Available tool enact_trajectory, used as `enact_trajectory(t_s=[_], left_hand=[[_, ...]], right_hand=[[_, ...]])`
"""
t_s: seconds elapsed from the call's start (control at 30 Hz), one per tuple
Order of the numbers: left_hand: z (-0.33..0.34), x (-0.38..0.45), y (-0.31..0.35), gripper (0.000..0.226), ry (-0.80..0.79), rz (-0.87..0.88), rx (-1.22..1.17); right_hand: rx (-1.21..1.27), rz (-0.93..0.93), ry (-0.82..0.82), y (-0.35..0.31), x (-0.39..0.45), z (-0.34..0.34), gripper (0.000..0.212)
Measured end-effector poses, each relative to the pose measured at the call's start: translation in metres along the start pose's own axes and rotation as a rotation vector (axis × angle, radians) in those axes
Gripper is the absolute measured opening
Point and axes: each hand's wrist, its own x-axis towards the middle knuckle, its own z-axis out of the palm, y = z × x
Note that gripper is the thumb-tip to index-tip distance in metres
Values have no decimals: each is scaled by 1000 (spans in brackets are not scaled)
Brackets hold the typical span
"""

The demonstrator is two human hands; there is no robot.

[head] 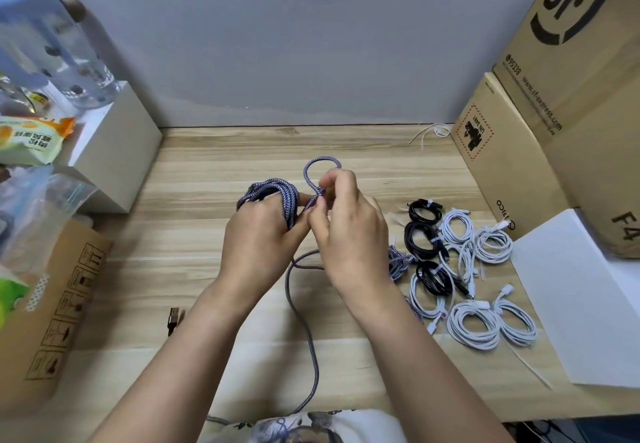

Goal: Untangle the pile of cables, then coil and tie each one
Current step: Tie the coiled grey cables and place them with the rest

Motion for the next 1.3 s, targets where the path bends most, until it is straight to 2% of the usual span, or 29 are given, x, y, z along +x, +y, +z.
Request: enact_trajectory(t_s=[0.13, 0.3, 0.4, 0.47, 0.6, 0.7, 0.8, 0.87, 1.0, 1.07, 1.17, 1.23, 1.3], left_hand=[[-1, 3, -3, 18, -18, -27, 66], [3, 5, -20, 28, -258, -193, 246], [2, 4, -28, 41, -396, -223, 232], [-3, 5, -35, 39, -586, -250, 55], [-24, 5, -41, 37, -1031, -304, -522], [-35, 6, -42, 38, -1251, -196, -1011], [-35, 9, -32, 38, -1367, 26, -1529], [-32, 11, -20, 38, -1326, 134, -1820], [-37, 18, -5, 20, -918, -18, -2298], [-38, 22, -4, 21, -710, -160, -2364], [-41, 28, -8, 26, -437, -398, -2340], [-48, 34, -17, 24, -258, -454, -2386], [-52, 42, -30, 21, -179, -485, -2452]], right_hand=[[166, 78, 23, 6, 3, -8, 19], [613, 358, 55, 2, 18, -30, 22], [833, 483, -12, 5, 25, -42, 33], [822, 471, -62, 9, 26, -44, 33], [729, 446, -54, 21, 26, -36, 31], [733, 457, -85, 28, 24, -28, 27], [722, 406, -205, 26, 18, -16, 23], [696, 345, -317, 24, 12, -8, 19], [511, 273, -577, 20, -2, 3, 34], [492, 277, -699, 16, -8, 4, 43], [518, 338, -900, 10, -15, -4, 56], [464, 352, -1063, 5, -24, -13, 59], [621, 444, -1131, 1, -34, -19, 52]])
